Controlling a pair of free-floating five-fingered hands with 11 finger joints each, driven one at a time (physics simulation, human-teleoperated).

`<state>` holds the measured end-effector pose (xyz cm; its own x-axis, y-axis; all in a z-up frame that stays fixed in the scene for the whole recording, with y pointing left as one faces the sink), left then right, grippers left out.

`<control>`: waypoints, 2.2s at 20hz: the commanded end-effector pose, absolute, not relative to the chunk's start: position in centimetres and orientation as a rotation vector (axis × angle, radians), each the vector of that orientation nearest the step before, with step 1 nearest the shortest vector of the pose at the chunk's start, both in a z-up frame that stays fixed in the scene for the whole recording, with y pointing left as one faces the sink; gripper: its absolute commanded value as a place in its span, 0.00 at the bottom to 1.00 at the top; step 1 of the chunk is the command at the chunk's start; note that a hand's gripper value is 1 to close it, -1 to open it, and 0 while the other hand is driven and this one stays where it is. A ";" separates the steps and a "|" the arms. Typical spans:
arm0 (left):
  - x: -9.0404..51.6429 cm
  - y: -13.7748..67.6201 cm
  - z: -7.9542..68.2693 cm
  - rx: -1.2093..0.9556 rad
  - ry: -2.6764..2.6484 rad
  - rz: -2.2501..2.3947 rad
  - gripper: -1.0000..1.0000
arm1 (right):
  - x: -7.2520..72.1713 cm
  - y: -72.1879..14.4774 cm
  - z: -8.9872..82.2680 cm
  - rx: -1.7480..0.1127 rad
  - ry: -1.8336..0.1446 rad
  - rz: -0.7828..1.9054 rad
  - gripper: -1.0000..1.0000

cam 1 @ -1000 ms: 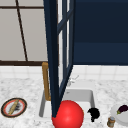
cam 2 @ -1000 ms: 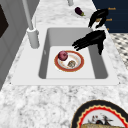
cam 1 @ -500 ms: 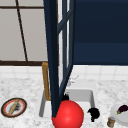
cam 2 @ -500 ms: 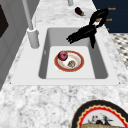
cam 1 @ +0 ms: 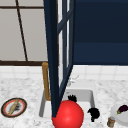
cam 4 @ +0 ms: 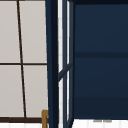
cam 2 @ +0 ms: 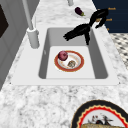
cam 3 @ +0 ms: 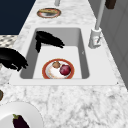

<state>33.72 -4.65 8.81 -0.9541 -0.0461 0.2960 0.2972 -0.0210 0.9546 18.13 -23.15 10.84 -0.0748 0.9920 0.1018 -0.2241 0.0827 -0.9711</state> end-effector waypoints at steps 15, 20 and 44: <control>44.4 -9.3 -4.9 -0.249 -2.000 -2.030 0.00 | 18.1 -23.2 10.8 -0.935 -1.147 1.299 0.50; 45.5 -8.3 -8.6 -0.337 -1.990 -2.017 0.00 | 18.1 -23.2 10.8 -0.935 -1.147 1.299 0.50; 46.9 -7.3 -3.7 -0.532 -1.921 -1.994 1.00 | 18.1 -23.2 10.8 -0.935 -1.147 1.299 0.50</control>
